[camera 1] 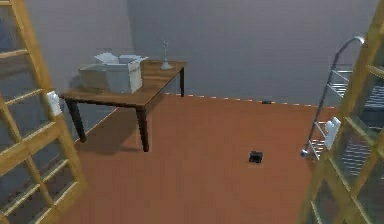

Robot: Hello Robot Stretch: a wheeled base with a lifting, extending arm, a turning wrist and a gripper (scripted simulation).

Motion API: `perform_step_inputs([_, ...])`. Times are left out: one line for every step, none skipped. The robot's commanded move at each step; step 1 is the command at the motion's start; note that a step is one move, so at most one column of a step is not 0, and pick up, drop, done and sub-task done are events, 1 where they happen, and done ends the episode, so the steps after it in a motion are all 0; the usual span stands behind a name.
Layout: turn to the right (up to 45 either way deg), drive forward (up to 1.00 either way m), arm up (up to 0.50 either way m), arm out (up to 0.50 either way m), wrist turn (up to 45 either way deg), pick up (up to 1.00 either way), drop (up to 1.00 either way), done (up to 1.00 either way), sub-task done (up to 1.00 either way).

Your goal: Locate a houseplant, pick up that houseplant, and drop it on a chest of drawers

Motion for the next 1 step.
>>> perform_step_inputs([0.0, 1.00, 0.00, 0.00, 0.0, 0.00, 0.00, 0.00, 0.00])
